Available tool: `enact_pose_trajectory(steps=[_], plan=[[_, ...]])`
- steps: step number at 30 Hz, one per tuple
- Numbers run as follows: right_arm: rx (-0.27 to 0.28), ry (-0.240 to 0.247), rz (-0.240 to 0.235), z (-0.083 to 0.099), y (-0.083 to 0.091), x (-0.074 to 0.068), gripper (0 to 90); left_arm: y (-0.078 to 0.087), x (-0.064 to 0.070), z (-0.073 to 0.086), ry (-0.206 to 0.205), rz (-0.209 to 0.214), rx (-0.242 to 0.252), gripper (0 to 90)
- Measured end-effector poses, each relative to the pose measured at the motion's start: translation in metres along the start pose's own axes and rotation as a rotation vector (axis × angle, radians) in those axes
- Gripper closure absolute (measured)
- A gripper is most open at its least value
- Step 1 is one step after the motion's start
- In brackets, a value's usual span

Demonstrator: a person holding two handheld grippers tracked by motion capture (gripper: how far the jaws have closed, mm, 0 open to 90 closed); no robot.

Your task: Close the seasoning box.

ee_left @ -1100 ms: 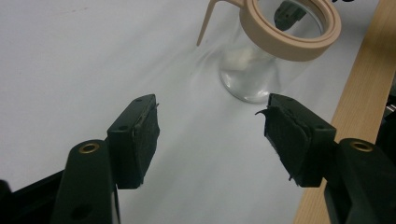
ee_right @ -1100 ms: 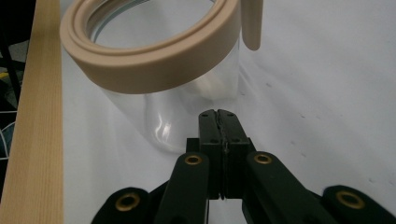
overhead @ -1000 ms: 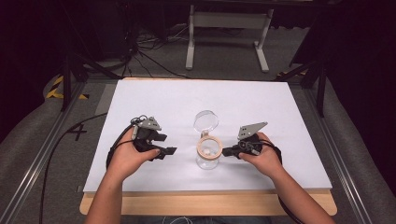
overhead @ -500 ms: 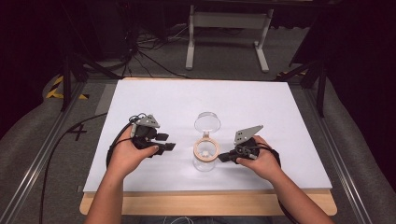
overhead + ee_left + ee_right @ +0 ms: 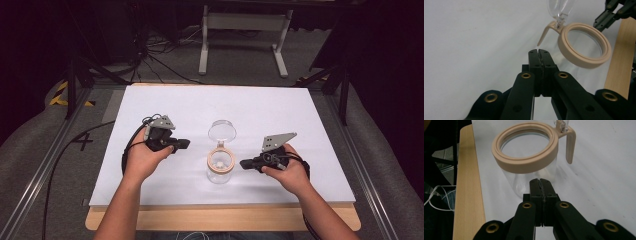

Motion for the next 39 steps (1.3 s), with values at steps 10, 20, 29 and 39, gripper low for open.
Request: enact_pose_trajectory(steps=[10,20,29,39], plan=[[0.055,-0.037,0.008,-0.012,0.009,-0.007,90.0,-0.015,-0.011,-0.023,0.001,0.018,0.024,89.7],[0.126,-0.078,0.011,-0.020,0.005,-0.005,90.0,-0.032,-0.015,-0.042,-0.008,0.071,0.056,89.4],[0.161,-0.057,-0.004,-0.032,-0.001,-0.010,90.0,-0.037,-0.005,-0.054,-0.028,0.073,0.089,87.7],[0.170,-0.048,-0.014,-0.037,-0.003,-0.009,90.0,-0.035,0.000,-0.056,-0.035,0.075,0.106,89.4]])
Point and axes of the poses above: each handheld gripper's, and its own axes: y roughly backward along the jaws, z roughly out of its underside, x roughly to its right, the point moved 1 cm from there along -y, roughly forward along the jaws, and after that the axes turned 6 degrees about -x, right-handed, at the moved point
